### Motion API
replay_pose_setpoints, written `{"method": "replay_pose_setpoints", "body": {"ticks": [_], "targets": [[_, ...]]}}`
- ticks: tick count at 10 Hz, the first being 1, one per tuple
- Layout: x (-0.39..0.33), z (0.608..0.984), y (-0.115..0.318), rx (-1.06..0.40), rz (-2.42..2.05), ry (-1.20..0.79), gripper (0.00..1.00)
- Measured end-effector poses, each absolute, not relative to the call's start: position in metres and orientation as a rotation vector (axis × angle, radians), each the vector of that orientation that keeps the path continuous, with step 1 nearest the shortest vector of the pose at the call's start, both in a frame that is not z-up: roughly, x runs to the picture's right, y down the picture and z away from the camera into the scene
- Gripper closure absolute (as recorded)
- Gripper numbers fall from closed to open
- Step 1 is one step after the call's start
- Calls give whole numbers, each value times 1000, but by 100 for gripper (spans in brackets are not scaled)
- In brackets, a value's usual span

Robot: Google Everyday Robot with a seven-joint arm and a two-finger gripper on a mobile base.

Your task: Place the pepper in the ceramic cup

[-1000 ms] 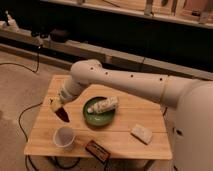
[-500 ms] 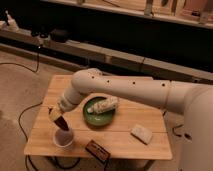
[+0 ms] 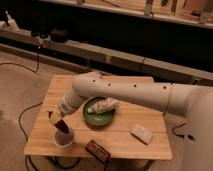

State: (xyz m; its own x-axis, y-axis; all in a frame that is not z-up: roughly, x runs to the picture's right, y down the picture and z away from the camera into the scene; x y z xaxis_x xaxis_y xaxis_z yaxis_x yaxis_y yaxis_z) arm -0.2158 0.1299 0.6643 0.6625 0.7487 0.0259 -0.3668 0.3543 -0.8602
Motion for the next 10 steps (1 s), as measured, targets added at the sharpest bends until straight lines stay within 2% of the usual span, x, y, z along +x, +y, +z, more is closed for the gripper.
{"method": "replay_pose_setpoints", "body": {"ticks": [3,4,10], "targets": [[-215,666,136,-955,733,-462,26],[-215,667,137,-954,731,-459,23],[-214,668,138,-954,732,-453,23]]}}
